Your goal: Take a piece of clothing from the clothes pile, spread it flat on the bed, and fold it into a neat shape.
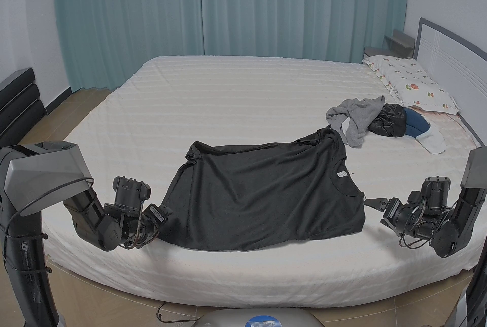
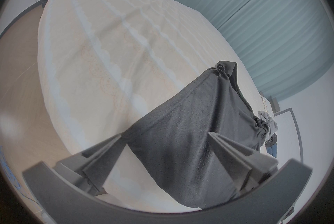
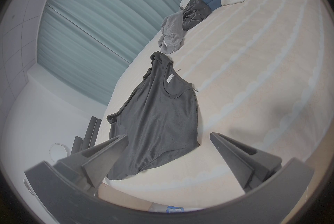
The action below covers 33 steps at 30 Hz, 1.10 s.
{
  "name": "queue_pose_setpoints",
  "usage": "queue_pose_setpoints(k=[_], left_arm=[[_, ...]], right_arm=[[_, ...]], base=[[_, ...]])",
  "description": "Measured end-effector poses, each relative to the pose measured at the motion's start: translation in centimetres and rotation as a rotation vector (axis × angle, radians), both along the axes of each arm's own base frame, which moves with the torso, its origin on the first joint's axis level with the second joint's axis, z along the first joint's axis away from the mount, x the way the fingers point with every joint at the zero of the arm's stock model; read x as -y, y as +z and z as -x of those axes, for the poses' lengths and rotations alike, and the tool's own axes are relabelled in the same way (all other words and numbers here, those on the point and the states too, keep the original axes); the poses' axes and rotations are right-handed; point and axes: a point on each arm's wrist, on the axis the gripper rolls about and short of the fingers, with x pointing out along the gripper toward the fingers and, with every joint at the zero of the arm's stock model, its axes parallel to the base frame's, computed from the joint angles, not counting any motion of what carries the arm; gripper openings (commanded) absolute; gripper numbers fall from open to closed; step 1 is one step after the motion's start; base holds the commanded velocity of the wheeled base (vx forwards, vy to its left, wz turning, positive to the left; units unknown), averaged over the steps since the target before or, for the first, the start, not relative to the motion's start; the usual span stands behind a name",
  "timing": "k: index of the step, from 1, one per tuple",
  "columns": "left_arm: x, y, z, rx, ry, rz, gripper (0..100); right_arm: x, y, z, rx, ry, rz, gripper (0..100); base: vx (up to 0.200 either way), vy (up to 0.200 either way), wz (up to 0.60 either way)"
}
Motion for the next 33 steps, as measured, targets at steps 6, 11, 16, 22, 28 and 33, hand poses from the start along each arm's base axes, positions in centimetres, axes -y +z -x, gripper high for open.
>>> queue_pose_setpoints(k=[6,11,16,22,28,33], left_arm=[[-0.1,-0.1,-0.2,0.004,0.013,-0.017,0],[-0.1,0.4,-0.2,0.022,0.026,-0.023,0],[-0.2,1.2,0.0,0.040,0.033,-0.015,0],[-0.3,1.8,0.5,0.047,0.041,-0.006,0],[-0.3,2.5,0.8,0.063,0.041,-0.001,0],[-0.3,3.0,0.9,0.076,0.040,0.003,0]], right_arm=[[-0.4,-0.5,0.0,-0.017,0.014,0.003,100],[-1.0,-1.5,-0.6,-0.034,0.034,0.009,100],[-1.6,-2.3,-2.1,-0.018,0.048,0.016,100],[-2.1,-3.4,-4.1,-0.025,0.063,0.028,100],[-2.2,-4.3,-5.1,-0.052,0.064,0.035,100],[-2.1,-4.5,-5.5,-0.049,0.061,0.036,0]], base=[[0.000,0.000,0.00],[0.000,0.000,0.00],[0.000,0.000,0.00],[0.000,0.000,0.00],[0.000,0.000,0.00],[0.000,0.000,0.00]])
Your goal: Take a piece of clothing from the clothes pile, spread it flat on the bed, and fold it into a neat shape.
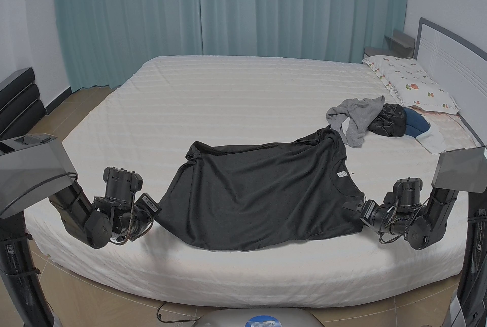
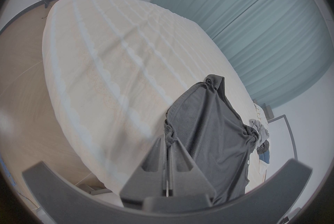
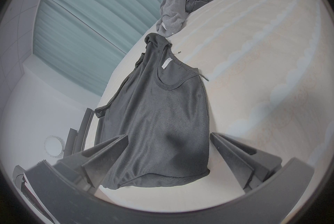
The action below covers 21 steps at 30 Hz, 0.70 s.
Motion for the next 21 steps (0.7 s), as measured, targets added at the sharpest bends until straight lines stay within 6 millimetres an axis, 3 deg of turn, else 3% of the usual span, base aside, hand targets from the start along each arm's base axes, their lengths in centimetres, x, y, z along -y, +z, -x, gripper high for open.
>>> queue_pose_setpoints(k=[12,21], left_arm=[[0.0,0.5,-0.4,0.024,0.006,0.008,0],[-0.8,1.8,-2.1,0.092,0.073,0.051,0]], right_arm=[[0.0,1.1,-2.3,0.084,0.005,0.012,0],[0.1,4.0,-7.0,0.154,-0.053,0.034,0]], base=[[0.000,0.000,0.00],[0.000,0.000,0.00]])
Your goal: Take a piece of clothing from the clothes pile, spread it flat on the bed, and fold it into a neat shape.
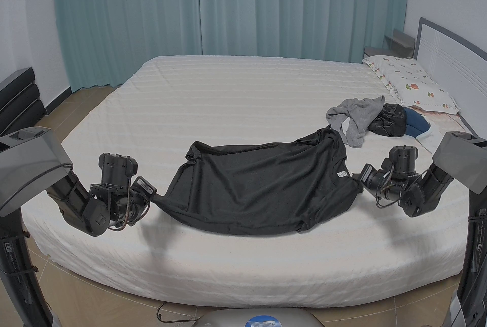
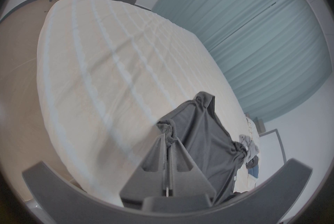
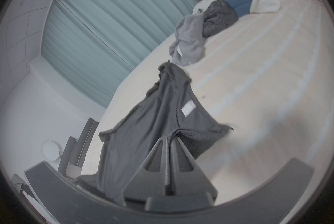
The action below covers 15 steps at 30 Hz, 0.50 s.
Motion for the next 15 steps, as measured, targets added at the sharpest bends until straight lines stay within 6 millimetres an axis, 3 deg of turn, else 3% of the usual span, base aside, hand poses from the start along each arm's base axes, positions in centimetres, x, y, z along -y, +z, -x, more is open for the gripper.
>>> queue_pose_setpoints(k=[8,15], left_arm=[[-1.3,1.5,-2.0,0.080,0.083,0.064,0],[-1.8,1.5,-3.6,0.130,0.132,0.121,0]], right_arm=[[-0.6,2.6,-5.0,0.089,-0.057,0.015,0],[-1.7,2.1,-9.0,0.169,-0.111,0.031,0]], base=[[0.000,0.000,0.00],[0.000,0.000,0.00]])
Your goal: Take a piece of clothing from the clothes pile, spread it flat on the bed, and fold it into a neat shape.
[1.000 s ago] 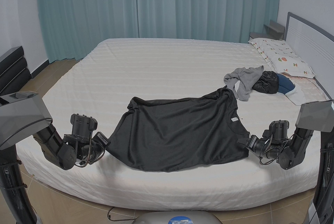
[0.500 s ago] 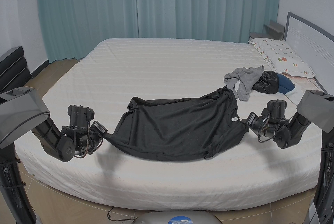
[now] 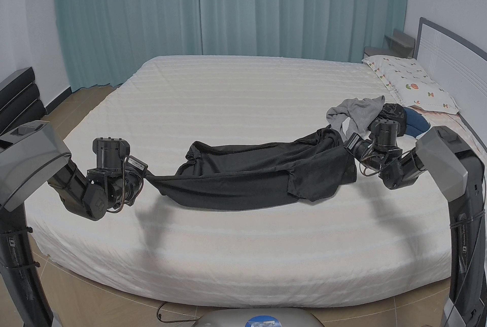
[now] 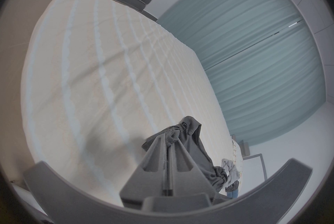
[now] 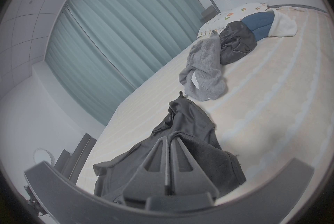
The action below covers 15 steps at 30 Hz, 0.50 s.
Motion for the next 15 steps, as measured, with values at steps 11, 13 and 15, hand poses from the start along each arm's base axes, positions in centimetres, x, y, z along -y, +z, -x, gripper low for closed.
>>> queue_pose_setpoints(k=[11,13,15], left_arm=[[-0.2,-1.6,-1.0,0.010,0.021,0.018,0],[-0.2,-1.8,-1.0,0.006,0.021,0.018,0],[-0.2,-1.9,-1.0,0.004,0.021,0.017,0]], right_arm=[[-1.5,-4.7,-2.4,-0.012,-0.011,0.017,100],[-1.4,-5.0,-2.3,-0.020,-0.013,0.017,100],[-1.1,-5.0,-2.1,-0.030,-0.015,0.014,100]], base=[[0.000,0.000,0.00],[0.000,0.000,0.00],[0.000,0.000,0.00]])
